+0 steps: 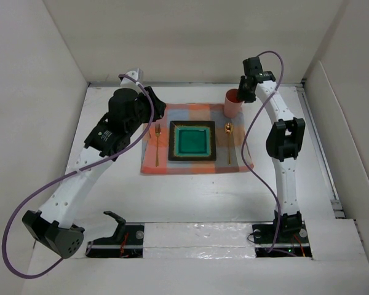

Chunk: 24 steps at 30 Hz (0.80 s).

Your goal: Set the dinner table for one person

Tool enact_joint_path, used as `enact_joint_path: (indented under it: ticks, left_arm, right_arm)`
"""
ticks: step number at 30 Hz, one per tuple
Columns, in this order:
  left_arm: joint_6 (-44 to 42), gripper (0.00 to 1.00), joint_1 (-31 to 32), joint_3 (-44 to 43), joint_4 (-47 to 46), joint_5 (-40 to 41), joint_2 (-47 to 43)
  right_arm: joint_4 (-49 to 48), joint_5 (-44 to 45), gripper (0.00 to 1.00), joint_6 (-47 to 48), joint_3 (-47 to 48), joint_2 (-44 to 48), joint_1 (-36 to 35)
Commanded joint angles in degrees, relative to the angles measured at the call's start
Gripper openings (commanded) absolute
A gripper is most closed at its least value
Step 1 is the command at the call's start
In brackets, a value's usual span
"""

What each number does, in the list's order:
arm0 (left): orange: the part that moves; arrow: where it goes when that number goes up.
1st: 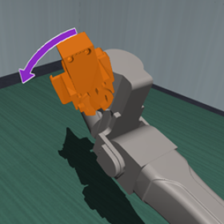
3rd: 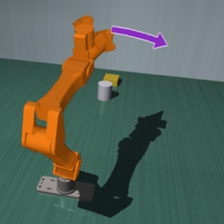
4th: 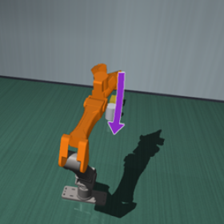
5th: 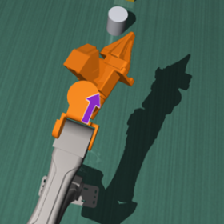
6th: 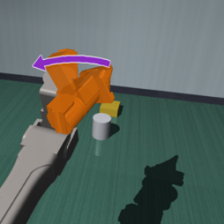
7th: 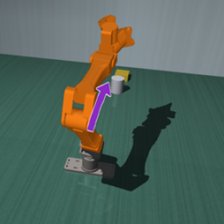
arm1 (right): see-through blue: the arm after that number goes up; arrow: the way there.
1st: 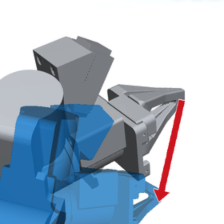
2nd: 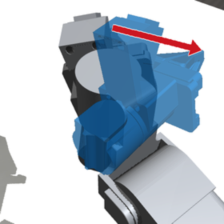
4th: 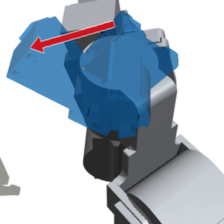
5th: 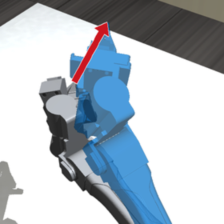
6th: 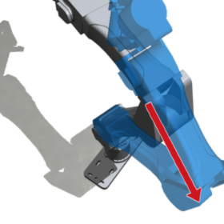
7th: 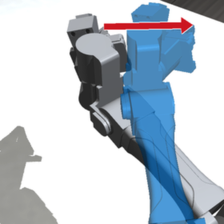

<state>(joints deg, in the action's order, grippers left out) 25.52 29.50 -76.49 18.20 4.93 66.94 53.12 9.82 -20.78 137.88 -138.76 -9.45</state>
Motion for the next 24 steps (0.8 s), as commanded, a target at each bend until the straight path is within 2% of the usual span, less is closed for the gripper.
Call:
enact_joint_path:
  ticks: [1,11,17,18,20,21,22,24]
  left_arm:
    - [-0.6,0.29,-0.1,-0.2,-2.7,-0.4,-0.1]
    - [-0.6,0.29,-0.1,-0.1,-2.4,-0.3,-0.7]
    - [-1.1,0.31,-0.1,-2.0,-2.1,0.7,-0.2]
    - [-1.6,0.31,-0.1,-3.0,-2.0,1.2,0.5]
    - [-2.2,0.34,-0.1,-7.0,-2.2,1.7,1.7]
    - [-2.9,0.35,-0.1,-9.0,-2.4,1.2,3.6]
    - [-3.2,0.36,-0.1,-10.9,-2.5,1.0,4.5]
    - [-3.3,0.38,-0.1,-18.2,-1.8,1.2,7.9]
  right_arm:
    - [-3.4,-2.3,0.39,-0.6,1.1,4.4,0.2]
    - [-4.6,-5.0,0.45,-1.5,2.1,9.5,0.8]
    - [-4.2,-9.4,0.48,-3.0,3.0,13.3,2.3]
    - [-4.3,-12.3,0.49,-3.2,3.0,15.5,2.3]
    - [-6.2,-15.2,0.56,-4.4,1.9,19.0,2.9]
    - [-7.5,-19.1,0.61,-4.8,0.9,23.6,2.9]
    - [-9.3,-21.0,0.69,-5.9,-2.7,26.4,2.9]
    - [-16.0,-22.0,0.76,-7.5,-8.3,33.0,2.9]
